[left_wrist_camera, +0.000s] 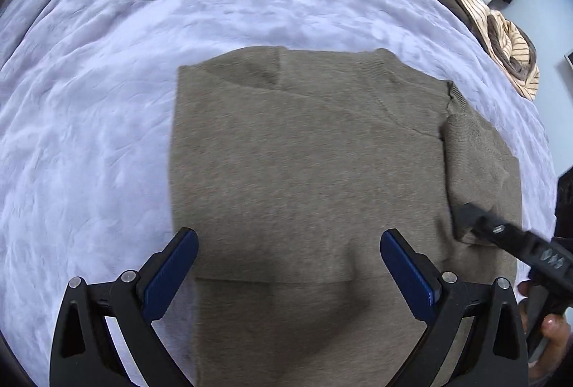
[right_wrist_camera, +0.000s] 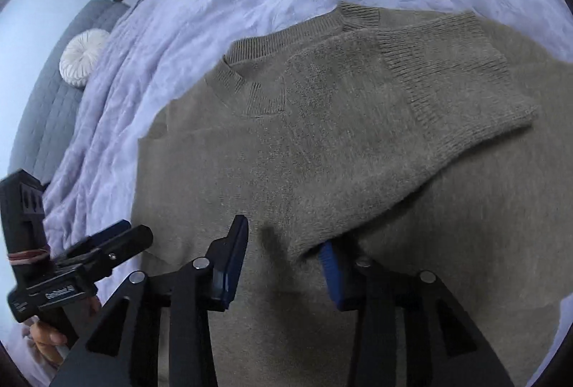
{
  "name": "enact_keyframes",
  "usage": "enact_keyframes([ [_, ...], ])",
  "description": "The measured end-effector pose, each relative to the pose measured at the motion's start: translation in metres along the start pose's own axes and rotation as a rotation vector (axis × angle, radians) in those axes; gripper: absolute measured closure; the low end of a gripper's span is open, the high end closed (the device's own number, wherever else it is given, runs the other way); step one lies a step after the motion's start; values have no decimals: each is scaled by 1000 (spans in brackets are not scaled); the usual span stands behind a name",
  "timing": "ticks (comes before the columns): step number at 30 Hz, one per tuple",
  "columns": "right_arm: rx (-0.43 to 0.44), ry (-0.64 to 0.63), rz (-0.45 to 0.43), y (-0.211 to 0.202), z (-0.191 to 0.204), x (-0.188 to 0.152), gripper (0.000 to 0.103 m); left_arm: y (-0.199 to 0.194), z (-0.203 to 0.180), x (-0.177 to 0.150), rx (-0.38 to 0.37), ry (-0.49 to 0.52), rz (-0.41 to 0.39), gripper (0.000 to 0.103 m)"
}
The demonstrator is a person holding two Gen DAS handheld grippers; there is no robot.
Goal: Fold small clothes
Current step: 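Grasp the other sleeve cuff with the right gripper and lift it, then lay the sleeve across the sweater body with the right gripper and release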
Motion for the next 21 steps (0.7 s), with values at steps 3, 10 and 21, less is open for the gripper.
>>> enact_keyframes([
  [3, 25, 165, -129, -27, -23, 16, 49, -2, 12, -1, -16, -19, -8, 1],
  [10, -4, 172, -190, -24, -18, 68, 97, -20, 28, 2, -88, -34, -48, 1],
  [21, -224, -518, 116, 53, 86, -25, 85, -15, 11, 1, -277, -38, 9, 1],
])
Point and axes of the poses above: each gripper's, at about its wrist camera, not at the fingertips, and y roughly the way its jaws point, z to its left, x to its top, the point moved 8 cm from there along y, roughly the way its jaws point, and after that the axes turned 1 degree about x, right-handed, at the moved point
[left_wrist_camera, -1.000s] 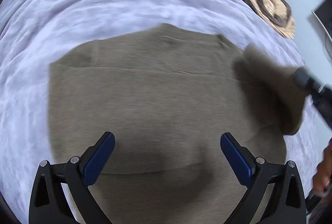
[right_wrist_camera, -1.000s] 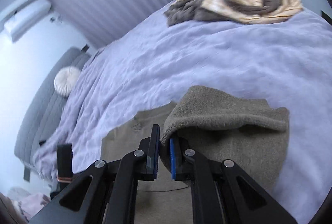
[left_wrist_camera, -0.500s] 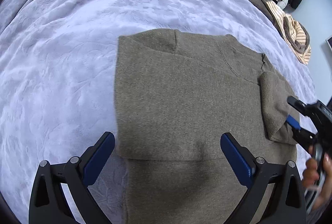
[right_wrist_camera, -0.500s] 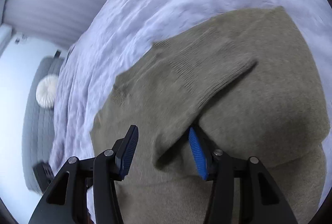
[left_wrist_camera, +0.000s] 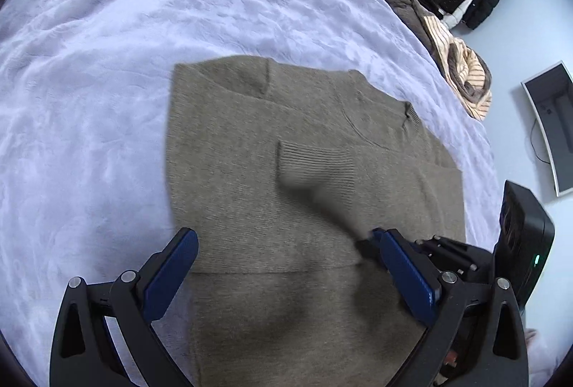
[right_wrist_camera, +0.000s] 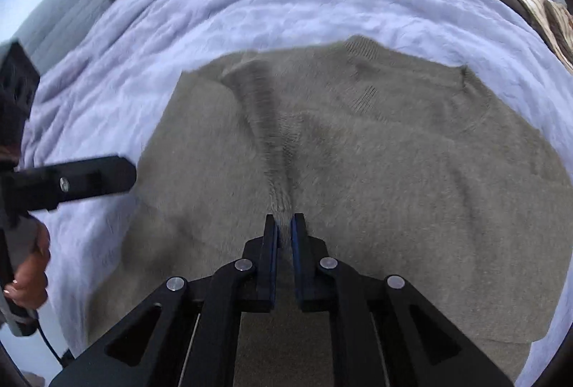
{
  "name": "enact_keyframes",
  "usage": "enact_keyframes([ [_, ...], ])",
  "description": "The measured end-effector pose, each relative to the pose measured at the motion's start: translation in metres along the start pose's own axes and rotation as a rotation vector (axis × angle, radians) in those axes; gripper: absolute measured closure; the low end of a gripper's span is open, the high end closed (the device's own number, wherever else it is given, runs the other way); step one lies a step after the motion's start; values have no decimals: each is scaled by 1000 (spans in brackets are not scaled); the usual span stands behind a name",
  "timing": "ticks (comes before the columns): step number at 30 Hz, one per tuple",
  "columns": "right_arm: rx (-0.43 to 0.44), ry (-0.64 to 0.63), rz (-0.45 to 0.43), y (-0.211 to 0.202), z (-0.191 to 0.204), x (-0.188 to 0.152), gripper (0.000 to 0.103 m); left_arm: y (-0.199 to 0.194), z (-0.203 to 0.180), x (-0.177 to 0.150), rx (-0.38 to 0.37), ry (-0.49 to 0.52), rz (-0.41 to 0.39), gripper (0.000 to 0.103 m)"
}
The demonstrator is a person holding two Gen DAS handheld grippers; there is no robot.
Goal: Fold small clothes
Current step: 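Lay the sleeve across the sweater body with the right gripper and release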
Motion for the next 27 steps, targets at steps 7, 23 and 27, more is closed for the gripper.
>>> enact_keyframes([
  [7, 34, 180, -23, -39, -39, -41, 67, 36, -28, -4, -85, -24, 98, 1],
  [23, 210, 1259, -401, -99, -261, -153, 97, 50, -46, 13, -42, 27, 80, 90],
  [27, 157, 1133, -393, -115, -263, -147, 98, 49, -46, 1, -5, 52, 79, 89],
])
Point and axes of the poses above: each gripper's, at about its wrist camera, not at the fingertips, and y roughly the way its jaws point, z to its left, x to its top, the point moved 8 cm from there along y, roughly the way its jaws point, and after that the axes turned 1 degree about x, right-handed, at the moved point
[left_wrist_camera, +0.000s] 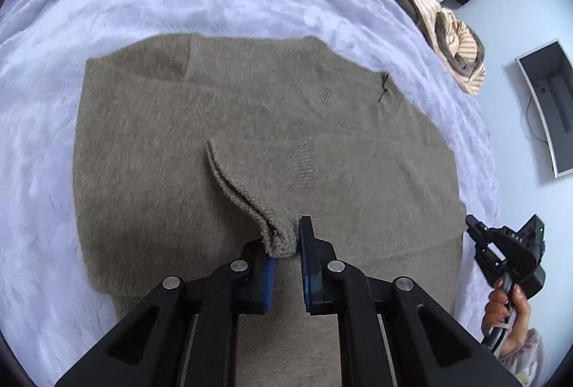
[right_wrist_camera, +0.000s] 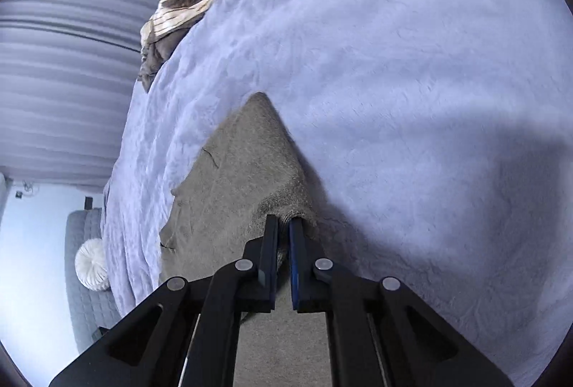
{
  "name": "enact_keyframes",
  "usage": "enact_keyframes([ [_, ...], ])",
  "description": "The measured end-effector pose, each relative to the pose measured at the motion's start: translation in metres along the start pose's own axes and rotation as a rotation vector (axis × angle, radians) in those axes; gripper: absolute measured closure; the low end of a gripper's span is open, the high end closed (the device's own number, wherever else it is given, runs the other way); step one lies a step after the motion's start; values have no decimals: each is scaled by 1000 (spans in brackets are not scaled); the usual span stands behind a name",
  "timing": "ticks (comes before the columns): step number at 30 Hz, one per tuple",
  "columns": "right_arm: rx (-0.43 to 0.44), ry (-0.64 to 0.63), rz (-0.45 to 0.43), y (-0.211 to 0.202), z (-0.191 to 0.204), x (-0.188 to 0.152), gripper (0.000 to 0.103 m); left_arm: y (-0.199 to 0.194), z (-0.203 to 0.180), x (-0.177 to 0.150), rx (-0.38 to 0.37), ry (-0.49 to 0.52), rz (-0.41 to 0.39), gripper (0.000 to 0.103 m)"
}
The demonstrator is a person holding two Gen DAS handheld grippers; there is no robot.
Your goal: Fold small clothes
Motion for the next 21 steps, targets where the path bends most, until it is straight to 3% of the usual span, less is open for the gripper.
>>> enact_keyframes([
  [2, -43, -15, 28, 5, -17, -2, 98, 9, 12, -9, 31, -23, 28, 90],
  [5, -57, -11, 52, 19, -33, -5, 98, 5, 20, -14, 20, -38, 20, 90],
  [11, -85, -76, 40, 14, -22, -1, 98, -10, 30, -20, 72, 1, 15, 90],
  [15, -102, -91, 63, 1, -17, -1, 92, -23, 42, -22, 212, 9, -3, 87],
  [16, -110, -102, 63, -4, -17, -1, 92, -26, 45, -22, 236, 7, 1, 64],
  [17, -104, -113, 65, -8, -16, -1, 85, -30, 48, -22, 255, 4, -4, 17],
  [18, -99, -117, 67, -11, -16, -1, 66, -37, 51, -20, 269, 3, -41, 6],
  [20, -84, -113, 74, -13, -19, -1, 44, -50, 55, -14, 282, 34, -104, 4],
  [21, -74, -109, 82, -12, -20, 0, 44, -51, 58, -13, 281, 42, -94, 4],
])
Point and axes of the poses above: each gripper's, at about its wrist camera, not at the fingertips, and y roughly the way its jaws point, z to its left, x to its top, the point moved 8 cm from there along y, roughly the way its jaws point, and after that the axes turned 1 degree about x, right-handed, at the moved point
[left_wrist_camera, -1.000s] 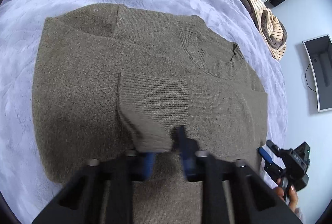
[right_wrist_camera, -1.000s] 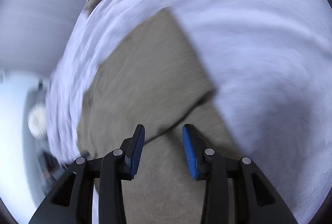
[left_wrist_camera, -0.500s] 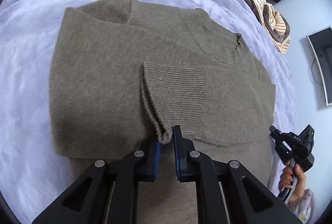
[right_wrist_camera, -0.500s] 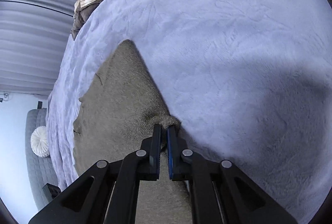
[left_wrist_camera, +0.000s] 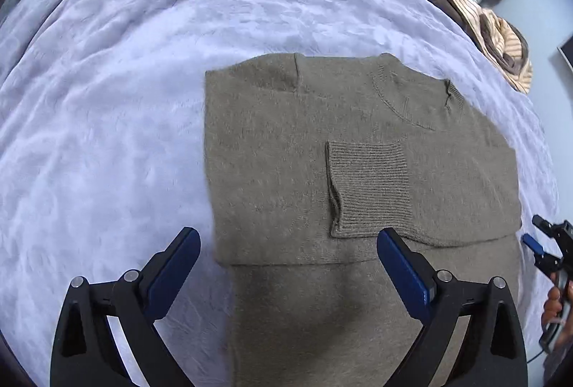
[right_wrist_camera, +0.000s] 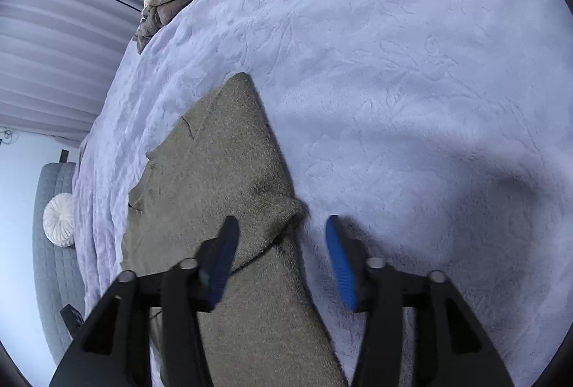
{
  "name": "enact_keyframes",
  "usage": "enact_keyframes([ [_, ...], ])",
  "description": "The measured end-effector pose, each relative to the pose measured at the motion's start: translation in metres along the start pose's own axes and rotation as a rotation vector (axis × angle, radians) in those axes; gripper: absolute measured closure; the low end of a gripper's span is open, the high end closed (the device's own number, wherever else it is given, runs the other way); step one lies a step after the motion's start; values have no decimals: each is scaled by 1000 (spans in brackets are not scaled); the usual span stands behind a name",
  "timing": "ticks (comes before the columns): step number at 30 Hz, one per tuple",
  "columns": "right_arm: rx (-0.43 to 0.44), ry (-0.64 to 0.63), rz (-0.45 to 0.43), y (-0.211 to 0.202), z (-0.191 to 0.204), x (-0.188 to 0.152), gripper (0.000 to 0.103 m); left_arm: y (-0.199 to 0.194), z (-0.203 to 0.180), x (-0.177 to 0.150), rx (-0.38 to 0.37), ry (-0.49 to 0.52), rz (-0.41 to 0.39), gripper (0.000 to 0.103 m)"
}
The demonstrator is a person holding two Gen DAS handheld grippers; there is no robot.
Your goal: Fold small clothes
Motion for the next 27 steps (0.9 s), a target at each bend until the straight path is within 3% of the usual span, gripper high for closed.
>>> enact_keyframes([
  [4, 69, 13, 58, 19, -1, 2, 44, 14, 21, 8, -19, -54, 45, 4],
  [7, 109, 37, 89, 37, -3, 5, 49, 35, 44, 8, -70, -163, 88, 7],
  [8, 132, 62, 92, 41, -5, 8, 57, 42, 50, 5, -114, -204, 111, 22],
  [9, 142, 88, 104, 44, -7, 9, 76, 46, 54, 3, -128, -225, 128, 33],
  [10, 147, 107, 123, 46, -7, 9, 85, 47, 55, 2, -125, -219, 136, 49],
  [11, 158, 90, 123, 43, -3, 9, 87, 44, 52, 2, -147, -195, 126, 68],
  [12, 171, 41, 116, 36, 6, 10, 88, 41, 46, 2, -175, -170, 124, 78],
  [13, 187, -15, 110, 28, 17, 10, 88, 38, 42, 0, -174, -143, 129, 80],
  [15, 169, -112, 106, 16, 29, 8, 88, 39, 39, -2, -109, -79, 122, 80],
  [19, -90, -248, 138, 34, 7, 8, 88, 42, 33, -4, -25, -33, 111, 80],
  [21, -116, -269, 143, 40, 5, 8, 88, 36, 34, -4, 53, -9, 103, 63],
  [22, -127, -269, 139, 39, 6, 8, 87, 32, 37, -4, 115, -3, 95, 43],
  [23, -142, -268, 138, 36, 7, 8, 85, 27, 40, -4, 150, -4, 87, 40],
  [24, -169, -274, 140, 33, 8, 7, 81, 21, 42, -5, 151, -10, 87, 40],
  [27, -252, -334, 123, 16, 17, 5, 80, 3, 44, -7, 123, -34, 81, 40],
])
Point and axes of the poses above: each gripper's, at about its wrist camera, not at the fingertips, and y roughly the way its jaws point, z to its left, x to its top, the point moved 8 cm from there along y, roughly the way its jaws point, and after that the axes turned 1 degree about x, right-handed, at the moved point
